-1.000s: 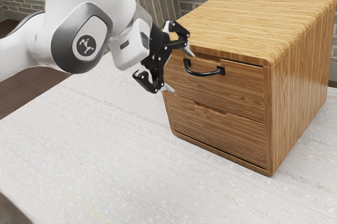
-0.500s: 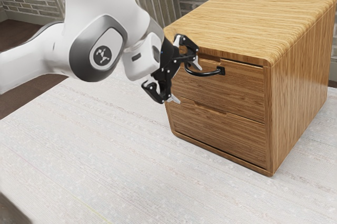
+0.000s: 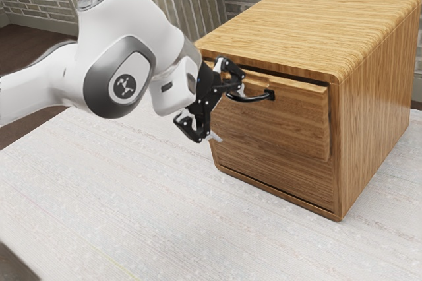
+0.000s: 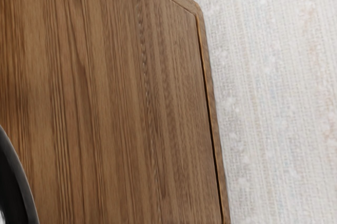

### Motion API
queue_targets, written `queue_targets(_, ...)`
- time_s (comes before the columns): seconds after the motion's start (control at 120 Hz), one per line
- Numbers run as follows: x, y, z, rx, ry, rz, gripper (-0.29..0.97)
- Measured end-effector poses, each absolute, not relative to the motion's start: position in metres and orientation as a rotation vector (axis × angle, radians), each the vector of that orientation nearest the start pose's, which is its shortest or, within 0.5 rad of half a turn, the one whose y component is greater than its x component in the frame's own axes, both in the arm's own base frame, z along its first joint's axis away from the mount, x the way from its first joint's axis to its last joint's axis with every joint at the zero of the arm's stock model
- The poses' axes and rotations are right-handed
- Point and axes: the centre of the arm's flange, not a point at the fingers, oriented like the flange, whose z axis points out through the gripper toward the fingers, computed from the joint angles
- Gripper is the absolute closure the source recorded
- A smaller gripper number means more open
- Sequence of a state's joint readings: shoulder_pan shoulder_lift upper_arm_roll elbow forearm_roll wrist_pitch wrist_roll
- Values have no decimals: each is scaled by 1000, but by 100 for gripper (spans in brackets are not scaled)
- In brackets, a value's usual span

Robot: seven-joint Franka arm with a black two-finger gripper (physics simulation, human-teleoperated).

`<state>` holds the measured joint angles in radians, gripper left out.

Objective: Pull the drawer handle with one arm to open the drawer

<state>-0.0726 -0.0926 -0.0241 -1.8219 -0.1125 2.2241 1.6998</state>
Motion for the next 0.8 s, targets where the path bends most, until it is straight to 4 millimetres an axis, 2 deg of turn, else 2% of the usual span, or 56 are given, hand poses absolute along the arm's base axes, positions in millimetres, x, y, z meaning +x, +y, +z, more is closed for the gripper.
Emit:
queue_targets(0.217, 572, -57, 623, -1791, 2138, -601, 1)
queue_targets(0.308, 567, -56, 630, -1781, 2129, -613, 0)
queue_targets(0.4, 556, -56, 640, -1769, 2118, -628, 0)
queue_targets(0.567, 546, -55, 633, -1776, 2126, -615, -1)
queue_targets(0.8, 510, -51, 634, -1776, 2117, -618, 0)
